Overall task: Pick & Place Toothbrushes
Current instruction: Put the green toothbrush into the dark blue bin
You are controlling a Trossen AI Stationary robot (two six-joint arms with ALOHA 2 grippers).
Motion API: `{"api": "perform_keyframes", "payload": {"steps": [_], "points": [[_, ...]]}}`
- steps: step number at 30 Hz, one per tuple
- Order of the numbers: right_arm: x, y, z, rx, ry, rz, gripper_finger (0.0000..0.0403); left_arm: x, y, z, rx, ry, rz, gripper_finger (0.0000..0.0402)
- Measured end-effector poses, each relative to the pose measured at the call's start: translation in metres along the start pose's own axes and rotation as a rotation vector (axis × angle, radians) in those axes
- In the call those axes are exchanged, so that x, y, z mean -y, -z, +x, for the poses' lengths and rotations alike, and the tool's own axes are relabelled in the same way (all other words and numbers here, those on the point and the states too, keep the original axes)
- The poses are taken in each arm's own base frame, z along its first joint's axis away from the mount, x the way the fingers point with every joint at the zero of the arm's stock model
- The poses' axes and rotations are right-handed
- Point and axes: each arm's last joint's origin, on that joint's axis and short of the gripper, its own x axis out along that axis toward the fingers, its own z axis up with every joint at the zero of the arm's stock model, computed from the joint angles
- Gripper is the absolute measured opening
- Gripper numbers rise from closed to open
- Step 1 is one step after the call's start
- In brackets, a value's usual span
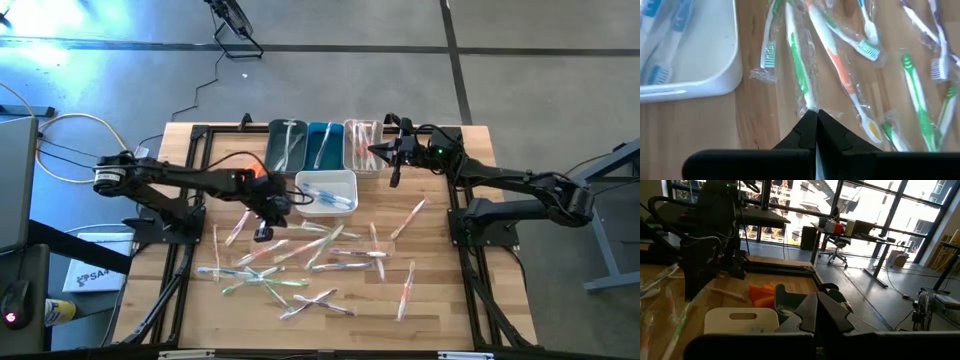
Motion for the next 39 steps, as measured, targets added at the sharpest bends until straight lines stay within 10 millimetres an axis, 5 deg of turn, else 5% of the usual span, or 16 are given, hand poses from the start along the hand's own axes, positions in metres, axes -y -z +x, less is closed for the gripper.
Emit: {"api": "perform_keyframes", "payload": {"steps": [15,27,39], "points": [[0.0,0.0,0.0,-0.001,0.0,0.001,0.0002,0.004,-0.043,-0.03,0.083,-0.021,0.017,0.0],[0.0,0.0,0.0,-0.001,0.0,0.001,0.0002,0.002,-0.068,-0.058,0.096,-0.296,-0.009,0.0],[0.0,0.0,0.0,-0.001,0.0,0.0,0.0003,-0.002,-0.072,-0.063,0.105,-0.479,0.016,0.0]]}}
